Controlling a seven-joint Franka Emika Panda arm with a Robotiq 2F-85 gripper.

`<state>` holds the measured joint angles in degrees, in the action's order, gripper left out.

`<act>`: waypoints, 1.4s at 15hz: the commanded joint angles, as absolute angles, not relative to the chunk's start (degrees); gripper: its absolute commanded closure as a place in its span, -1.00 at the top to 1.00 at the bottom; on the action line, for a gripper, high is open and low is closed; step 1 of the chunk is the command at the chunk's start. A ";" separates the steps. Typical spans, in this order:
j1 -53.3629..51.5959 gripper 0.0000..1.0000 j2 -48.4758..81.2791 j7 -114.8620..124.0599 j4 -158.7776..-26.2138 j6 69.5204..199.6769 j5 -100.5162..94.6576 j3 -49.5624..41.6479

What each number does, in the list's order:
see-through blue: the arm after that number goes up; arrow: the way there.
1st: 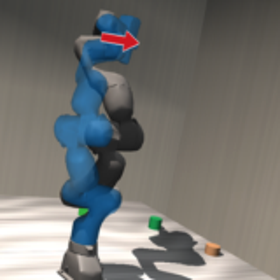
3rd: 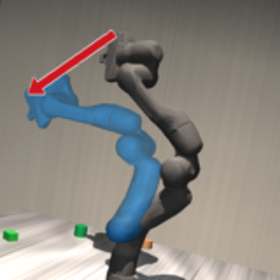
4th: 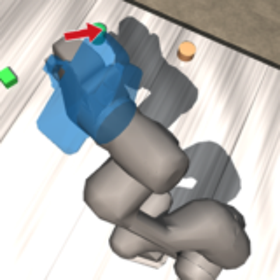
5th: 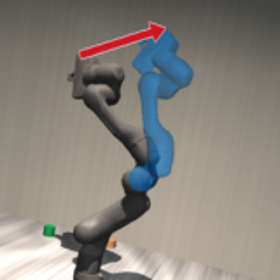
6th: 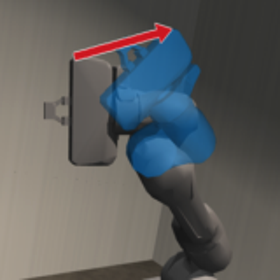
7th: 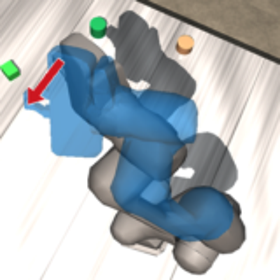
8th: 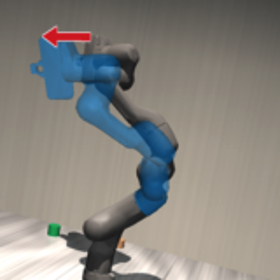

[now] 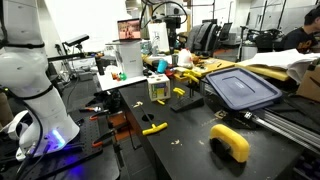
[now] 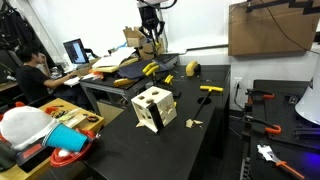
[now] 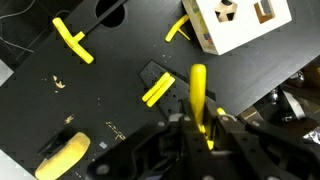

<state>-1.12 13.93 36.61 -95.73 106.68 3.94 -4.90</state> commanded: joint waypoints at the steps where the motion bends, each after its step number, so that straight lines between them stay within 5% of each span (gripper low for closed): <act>1: -2.04 -0.92 14.62 40.87 -95.35 108.04 1.83 -4.62; 21: -2.08 -0.92 26.50 56.72 -84.90 108.38 -1.74 -6.51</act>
<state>-2.09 25.31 54.75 -87.34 109.81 -1.54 -5.97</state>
